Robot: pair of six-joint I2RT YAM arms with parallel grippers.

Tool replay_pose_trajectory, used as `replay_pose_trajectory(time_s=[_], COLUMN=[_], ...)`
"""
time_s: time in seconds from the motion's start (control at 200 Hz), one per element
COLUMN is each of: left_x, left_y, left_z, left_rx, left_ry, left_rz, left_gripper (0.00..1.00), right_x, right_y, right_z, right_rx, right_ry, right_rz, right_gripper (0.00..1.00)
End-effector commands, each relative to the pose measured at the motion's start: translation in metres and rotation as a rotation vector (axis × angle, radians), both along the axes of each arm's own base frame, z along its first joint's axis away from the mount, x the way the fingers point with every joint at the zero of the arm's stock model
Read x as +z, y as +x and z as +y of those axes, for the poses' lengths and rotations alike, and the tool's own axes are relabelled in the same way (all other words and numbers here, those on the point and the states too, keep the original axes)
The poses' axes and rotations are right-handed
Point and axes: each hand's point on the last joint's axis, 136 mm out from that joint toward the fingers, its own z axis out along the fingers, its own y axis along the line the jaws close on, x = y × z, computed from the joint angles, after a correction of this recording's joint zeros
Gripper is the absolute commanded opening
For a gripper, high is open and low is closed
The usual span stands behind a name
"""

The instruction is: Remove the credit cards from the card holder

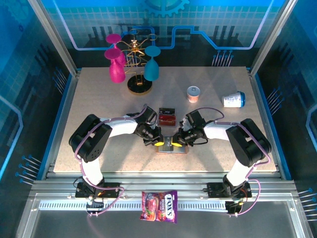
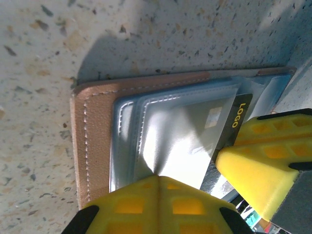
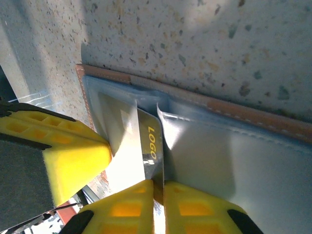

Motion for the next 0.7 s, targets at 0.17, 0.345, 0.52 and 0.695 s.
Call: replay_pose_trajectory(time_s=[0.17,0.345,0.52,0.695], left_x=[-0.013,-0.014,-0.014,-0.014], left_y=[-0.010,-0.010,-0.011,-0.012], left_z=[0.013,0.013,0.013,0.013], left_rx=[0.001,0.001,0.001,0.003], left_ry=[0.061,0.060,0.059,0.057], left_rz=[0.033,0.035,0.037,0.038], left_gripper=[0.07,0.07,0.08,0.08], right_x=[0.007,0.004,0.006,0.010], right_y=[0.000,-0.003,-0.006,-0.007], right_z=[-0.013,-0.023,-0.036,-0.050], right_rx=[-0.009,-0.006,0.002,0.023], right_ry=[-0.023,-0.050,-0.089,-0.148], right_rz=[-0.022,-0.017,-0.021,-0.036], right_gripper=[0.10,0.09,0.09,0.09])
